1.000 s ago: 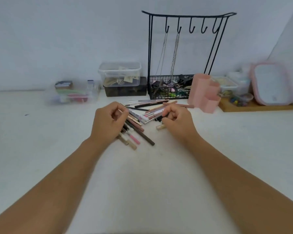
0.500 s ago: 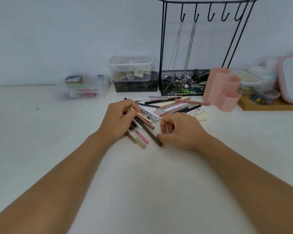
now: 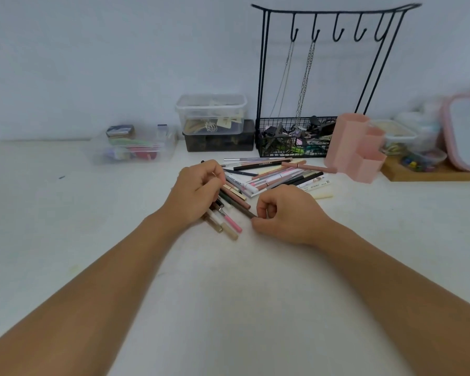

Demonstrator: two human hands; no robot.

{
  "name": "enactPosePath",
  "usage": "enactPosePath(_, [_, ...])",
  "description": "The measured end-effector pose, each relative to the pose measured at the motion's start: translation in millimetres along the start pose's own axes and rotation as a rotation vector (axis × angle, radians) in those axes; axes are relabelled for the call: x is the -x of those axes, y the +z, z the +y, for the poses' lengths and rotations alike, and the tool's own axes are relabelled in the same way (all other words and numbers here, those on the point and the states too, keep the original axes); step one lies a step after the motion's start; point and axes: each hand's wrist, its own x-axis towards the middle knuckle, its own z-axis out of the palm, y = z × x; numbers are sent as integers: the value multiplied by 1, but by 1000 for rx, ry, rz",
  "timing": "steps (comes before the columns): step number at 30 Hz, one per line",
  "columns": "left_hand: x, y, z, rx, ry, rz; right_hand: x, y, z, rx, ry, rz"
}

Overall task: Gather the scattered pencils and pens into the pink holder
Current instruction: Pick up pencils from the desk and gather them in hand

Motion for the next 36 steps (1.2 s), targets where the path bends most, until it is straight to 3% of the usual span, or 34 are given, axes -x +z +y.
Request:
enactPosePath(3, [2, 1, 3, 6, 8, 6, -2, -1, 2, -112, 37, 10])
enactPosePath(9, [2, 5, 11, 33, -49, 128, 2, -12, 7, -587, 184, 54])
enactPosePath(15, [4, 18, 26, 216, -152, 7, 1, -15, 10, -722, 229, 19])
enactPosePath(22, [5, 26, 30, 310, -209, 32, 4, -8, 2, -698, 95, 0])
enactPosePath(26, [1, 16, 27, 502, -283, 132, 2, -17, 15, -685, 108, 281])
enactPosePath(28, [0, 5, 24, 625, -310, 254, 5, -24, 34, -432, 149, 352])
enactPosePath(30, [-1, -5, 21, 616, -335, 351, 10, -31, 50, -182, 183, 269])
enactPosePath(33, [0, -10, 15, 473, -367, 405, 12, -36, 60, -91, 178, 141])
enactPosePath(36, [0, -4, 11, 389, -392, 366, 7, -32, 62, -32, 140, 138])
